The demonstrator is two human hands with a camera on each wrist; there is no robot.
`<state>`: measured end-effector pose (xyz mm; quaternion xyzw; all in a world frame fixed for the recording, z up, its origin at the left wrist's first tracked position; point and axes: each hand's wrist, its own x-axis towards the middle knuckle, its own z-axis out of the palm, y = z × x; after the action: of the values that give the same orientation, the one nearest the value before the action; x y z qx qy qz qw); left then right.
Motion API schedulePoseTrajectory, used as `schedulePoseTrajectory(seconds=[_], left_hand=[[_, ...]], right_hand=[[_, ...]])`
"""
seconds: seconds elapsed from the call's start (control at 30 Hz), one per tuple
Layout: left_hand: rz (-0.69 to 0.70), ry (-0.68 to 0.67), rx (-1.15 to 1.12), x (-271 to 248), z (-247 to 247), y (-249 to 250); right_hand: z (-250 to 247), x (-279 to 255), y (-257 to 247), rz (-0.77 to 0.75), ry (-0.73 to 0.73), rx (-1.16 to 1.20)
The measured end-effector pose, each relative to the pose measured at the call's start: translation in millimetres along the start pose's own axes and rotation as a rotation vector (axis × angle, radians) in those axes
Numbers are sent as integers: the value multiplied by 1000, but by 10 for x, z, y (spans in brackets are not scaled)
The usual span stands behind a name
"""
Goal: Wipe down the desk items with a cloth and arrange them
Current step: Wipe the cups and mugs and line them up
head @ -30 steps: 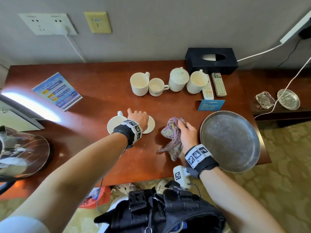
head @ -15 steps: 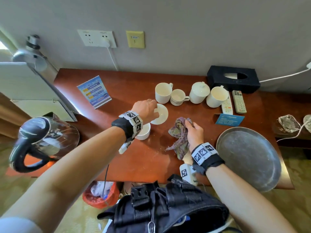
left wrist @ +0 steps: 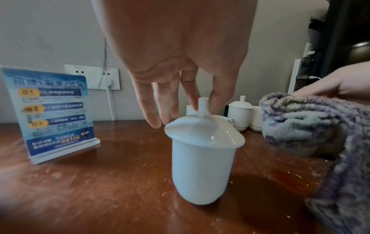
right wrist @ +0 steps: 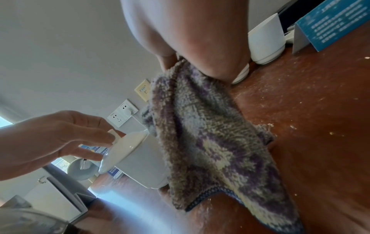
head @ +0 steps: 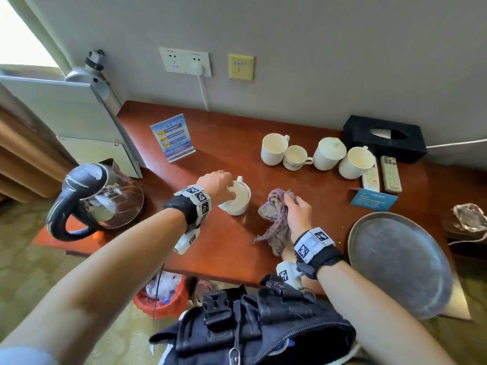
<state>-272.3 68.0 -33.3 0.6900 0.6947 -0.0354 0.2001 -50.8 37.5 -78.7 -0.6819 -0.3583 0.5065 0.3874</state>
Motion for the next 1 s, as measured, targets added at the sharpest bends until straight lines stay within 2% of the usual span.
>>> schedulePoseTrajectory(seconds=[0.2, 0.47, 0.7, 1.0], left_hand=[[7, 29, -138, 32, 142, -2], [-10, 58, -204, 32, 149, 9], [-51, -62, -268, -53, 391, 4], [-108, 29, -319, 33, 536, 84]], right_hand=[[-39, -24, 62, -5, 9, -26], [-62, -61, 46, -20, -3, -47], [-84, -36, -12, -43, -11, -62], [-164, 54, 125, 9, 0, -93]])
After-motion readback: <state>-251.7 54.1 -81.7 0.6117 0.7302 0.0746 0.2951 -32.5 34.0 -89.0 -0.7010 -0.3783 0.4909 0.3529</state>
